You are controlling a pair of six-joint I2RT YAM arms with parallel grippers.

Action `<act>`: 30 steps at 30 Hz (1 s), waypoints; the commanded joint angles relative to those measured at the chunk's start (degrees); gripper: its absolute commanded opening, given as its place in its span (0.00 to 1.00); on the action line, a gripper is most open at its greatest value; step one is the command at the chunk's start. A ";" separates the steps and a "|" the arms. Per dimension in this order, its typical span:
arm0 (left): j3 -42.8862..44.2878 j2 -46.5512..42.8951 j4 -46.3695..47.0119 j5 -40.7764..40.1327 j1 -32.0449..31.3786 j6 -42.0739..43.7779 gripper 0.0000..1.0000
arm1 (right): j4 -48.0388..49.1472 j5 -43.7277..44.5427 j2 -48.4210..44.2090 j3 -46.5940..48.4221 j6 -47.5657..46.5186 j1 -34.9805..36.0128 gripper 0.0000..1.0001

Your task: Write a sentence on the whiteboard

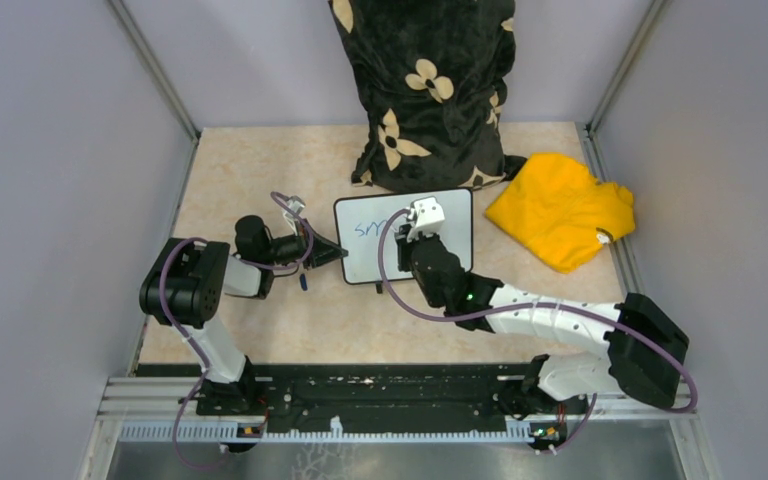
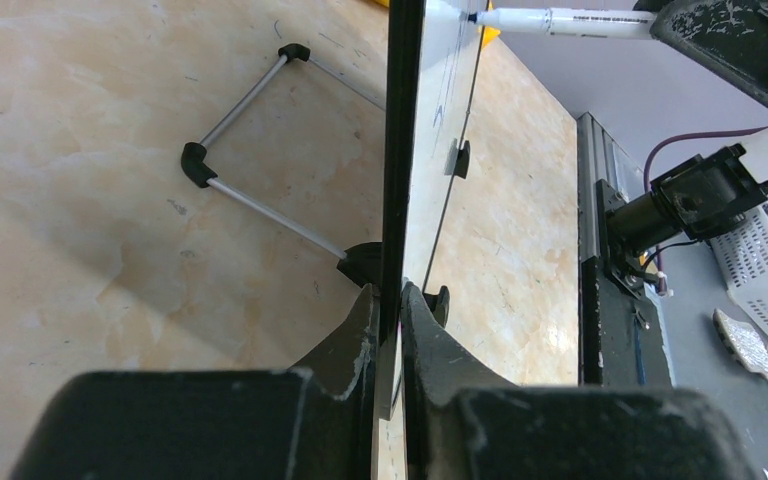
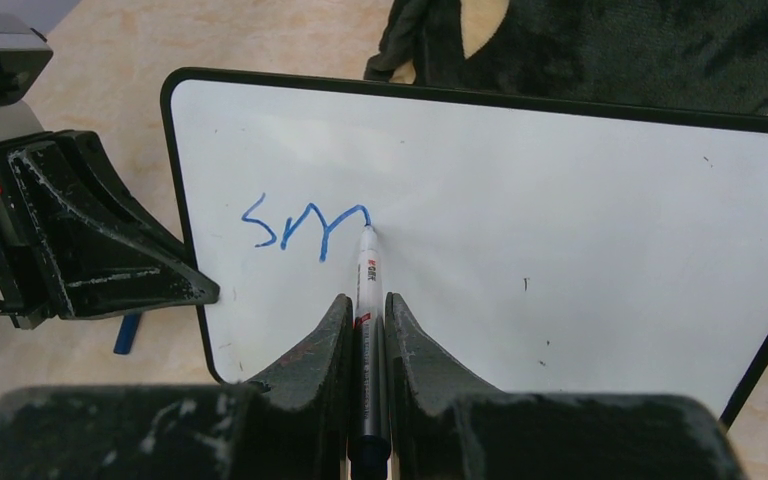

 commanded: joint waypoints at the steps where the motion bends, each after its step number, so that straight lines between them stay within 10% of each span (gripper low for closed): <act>1: 0.79 0.97 -0.47 0.87 -0.29 0.69 0.00 | -0.76 -0.46 -1.60 -0.66 1.27 -0.80 0.00; 30: 0.96 1.05 -0.71 0.87 -0.38 0.69 0.00 | 0.36 -2.81 -8.70 -2.24 0.96 -0.80 0.00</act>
